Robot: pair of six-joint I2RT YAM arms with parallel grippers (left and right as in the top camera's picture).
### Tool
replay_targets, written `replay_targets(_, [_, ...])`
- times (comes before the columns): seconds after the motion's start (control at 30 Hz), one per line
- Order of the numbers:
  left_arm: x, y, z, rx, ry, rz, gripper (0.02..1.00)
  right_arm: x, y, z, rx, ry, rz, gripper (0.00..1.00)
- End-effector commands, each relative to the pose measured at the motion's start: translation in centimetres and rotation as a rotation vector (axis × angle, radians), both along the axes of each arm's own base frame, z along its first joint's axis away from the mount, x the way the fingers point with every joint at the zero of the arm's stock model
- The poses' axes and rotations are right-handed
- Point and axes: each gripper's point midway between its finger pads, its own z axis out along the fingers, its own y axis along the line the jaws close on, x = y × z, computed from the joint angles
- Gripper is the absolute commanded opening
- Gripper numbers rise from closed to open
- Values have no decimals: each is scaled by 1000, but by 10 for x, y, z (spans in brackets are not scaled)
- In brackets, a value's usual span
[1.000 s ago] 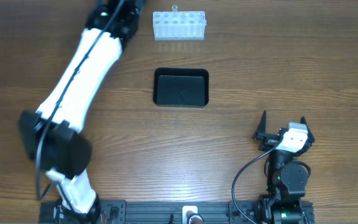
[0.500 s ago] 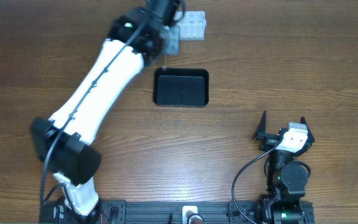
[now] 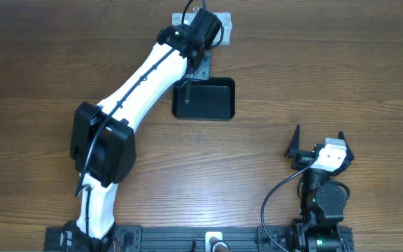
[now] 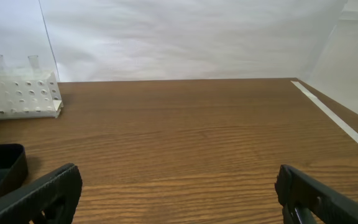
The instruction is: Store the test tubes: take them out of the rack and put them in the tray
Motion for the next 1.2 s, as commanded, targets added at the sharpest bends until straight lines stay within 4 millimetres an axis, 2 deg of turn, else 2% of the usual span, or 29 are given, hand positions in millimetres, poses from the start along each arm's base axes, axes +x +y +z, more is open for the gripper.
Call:
replay_targets(0.03, [2, 12, -20, 27, 45, 36, 77, -1, -4, -1, -1, -3, -20, 991])
replay_targets(0.17, [3, 18, -31, 40, 67, 48, 73, -1, -4, -1, -1, -3, -20, 991])
replay_targets(0.43, [1, 21, -40, 54, 92, 51, 88, -1, -4, -1, -1, -3, -20, 991])
replay_targets(0.73, [-12, 19, -55, 49, 171, 42, 99, -1, -4, -1, -1, -3, -20, 991])
replay_targets(0.8, [-13, 20, -56, 51, 175, 42, 132, -1, -4, -1, -1, -3, -20, 991])
replay_targets(0.9, [-14, 19, -56, 44, 178, 41, 251, -1, -4, -1, -1, -3, -20, 991])
replay_targets(1.1, [-17, 15, -56, 20, 195, 35, 270, -1, -4, -1, -1, -3, -20, 993])
replay_targets(1.2, [-16, 12, -51, 0, 185, 38, 268, -1, -4, -1, -1, -3, -20, 991])
